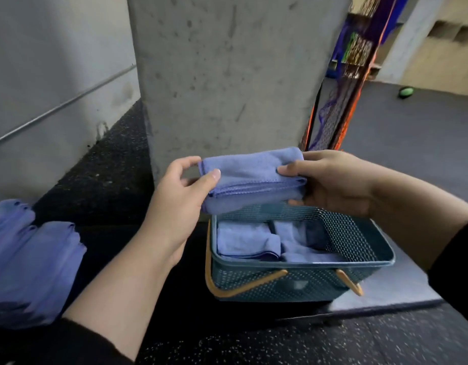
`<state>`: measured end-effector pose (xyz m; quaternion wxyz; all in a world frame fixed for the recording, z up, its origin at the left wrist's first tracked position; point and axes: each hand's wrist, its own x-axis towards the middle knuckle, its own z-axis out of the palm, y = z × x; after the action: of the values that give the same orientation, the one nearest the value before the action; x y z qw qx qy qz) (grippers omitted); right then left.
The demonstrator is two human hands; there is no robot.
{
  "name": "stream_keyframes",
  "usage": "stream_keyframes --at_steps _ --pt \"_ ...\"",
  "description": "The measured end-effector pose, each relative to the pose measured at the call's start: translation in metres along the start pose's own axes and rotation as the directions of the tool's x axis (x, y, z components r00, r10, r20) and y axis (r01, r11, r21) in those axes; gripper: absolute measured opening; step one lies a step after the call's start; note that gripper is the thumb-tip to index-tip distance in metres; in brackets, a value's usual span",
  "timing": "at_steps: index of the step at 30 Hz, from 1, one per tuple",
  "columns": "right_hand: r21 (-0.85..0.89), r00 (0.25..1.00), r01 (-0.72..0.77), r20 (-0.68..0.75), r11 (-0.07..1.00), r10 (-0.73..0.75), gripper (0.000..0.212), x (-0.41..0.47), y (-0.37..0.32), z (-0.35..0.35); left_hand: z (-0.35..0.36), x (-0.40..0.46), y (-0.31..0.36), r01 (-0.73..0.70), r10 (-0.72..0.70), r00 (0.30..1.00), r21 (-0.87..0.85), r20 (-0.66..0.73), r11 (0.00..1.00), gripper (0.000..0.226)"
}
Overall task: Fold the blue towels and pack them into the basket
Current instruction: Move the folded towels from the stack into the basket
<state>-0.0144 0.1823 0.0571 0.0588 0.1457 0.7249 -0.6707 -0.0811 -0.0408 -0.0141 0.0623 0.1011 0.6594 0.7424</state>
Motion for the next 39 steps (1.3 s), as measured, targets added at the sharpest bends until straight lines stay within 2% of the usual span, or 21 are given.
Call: stream_keyframes --at_steps 3,5,9,13,14,16,19,20,22,23,24,28,29,31,32,33,34,36,39 --pt "0.083 0.989 -0.046 -0.133 0.996 0.057 0.029 0.016 0.023 -0.025 0.003 0.011 -0.010 -0.081 0.121 0.988 0.336 -0.099 0.939 0.030" --pt "0.117 0.973 -0.104 -0.194 0.988 0.125 0.035 0.029 0.043 -0.035 0.000 0.014 -0.014 -0.062 0.130 0.986 0.509 -0.101 0.859 0.039" --pt "0.126 0.953 -0.217 -0.188 0.968 0.238 0.031 0.056 0.077 -0.037 -0.004 0.017 -0.025 0.051 -0.051 0.998 0.686 -0.021 0.726 0.062" --pt "0.195 0.948 -0.291 -0.070 0.937 0.309 0.023 0.084 0.093 -0.026 -0.004 0.017 -0.029 0.068 -0.171 0.983 0.754 0.060 0.653 0.067" --pt "0.139 0.946 -0.303 -0.079 0.943 0.315 0.023 0.091 0.098 -0.023 -0.004 0.017 -0.029 0.064 -0.178 0.982 0.760 0.068 0.646 0.066" --pt "-0.134 0.942 -0.307 -0.185 0.942 0.281 0.029 0.105 0.109 -0.021 -0.003 0.018 -0.029 0.050 -0.170 0.983 0.773 0.076 0.632 0.065" --pt "-0.505 0.935 -0.336 -0.281 0.795 0.216 0.040 0.113 0.115 -0.020 -0.003 0.020 -0.030 0.033 -0.162 0.983 0.783 0.087 0.621 0.063" --pt "-0.622 0.936 -0.343 -0.291 0.704 0.199 0.045 0.113 0.114 -0.019 -0.003 0.020 -0.030 0.029 -0.161 0.983 0.785 0.091 0.619 0.063" --pt "-0.868 0.954 -0.295 -0.293 0.399 0.067 0.057 0.111 0.108 -0.018 -0.004 0.019 -0.030 0.023 -0.161 0.982 0.788 0.096 0.615 0.062" --pt "-0.929 0.960 -0.260 -0.277 0.263 -0.030 0.059 0.110 0.105 -0.019 -0.005 0.019 -0.030 0.022 -0.158 0.983 0.789 0.096 0.614 0.062" --pt "-0.956 0.961 -0.234 -0.254 0.177 -0.105 0.061 0.108 0.101 -0.020 -0.006 0.019 -0.029 0.020 -0.151 0.984 0.790 0.092 0.613 0.061" --pt "-0.985 0.943 -0.174 -0.162 -0.014 -0.292 0.053 0.098 0.082 -0.019 -0.017 0.019 -0.025 0.021 -0.109 0.992 0.791 0.057 0.611 0.058" --pt "-0.996 0.926 -0.087 -0.067 -0.036 -0.371 0.046 0.095 0.079 -0.017 -0.020 0.018 -0.025 0.023 -0.105 0.993 0.794 0.051 0.608 0.058" --pt "-0.969 0.847 0.245 0.235 -0.041 -0.477 0.027 0.092 0.078 -0.008 -0.026 0.016 -0.023 0.025 -0.107 0.993 0.802 0.049 0.596 0.058" --pt "-0.919 0.820 0.394 0.365 -0.030 -0.441 0.026 0.091 0.080 -0.001 -0.028 0.015 -0.023 0.024 -0.107 0.993 0.804 0.050 0.594 0.058" --pt "-0.882 0.824 0.471 0.441 -0.003 -0.355 0.034 0.092 0.085 0.006 -0.031 0.014 -0.022 0.024 -0.107 0.993 0.805 0.049 0.592 0.058" --pt "-0.873 0.850 0.488 0.470 0.020 -0.237 0.042 0.093 0.091 0.013 -0.033 0.013 -0.021 0.023 -0.106 0.993 0.807 0.049 0.591 0.059" --pt "-0.892 0.892 0.452 0.452 -0.019 -0.017 0.054 0.098 0.108 0.022 -0.038 0.012 -0.020 0.019 -0.102 0.993 0.810 0.050 0.586 0.058" --pt "-0.905 0.902 0.421 0.412 -0.052 0.131 0.058 0.100 0.118 0.027 -0.045 0.011 -0.017 0.017 -0.097 0.994 0.807 0.050 0.591 0.059"
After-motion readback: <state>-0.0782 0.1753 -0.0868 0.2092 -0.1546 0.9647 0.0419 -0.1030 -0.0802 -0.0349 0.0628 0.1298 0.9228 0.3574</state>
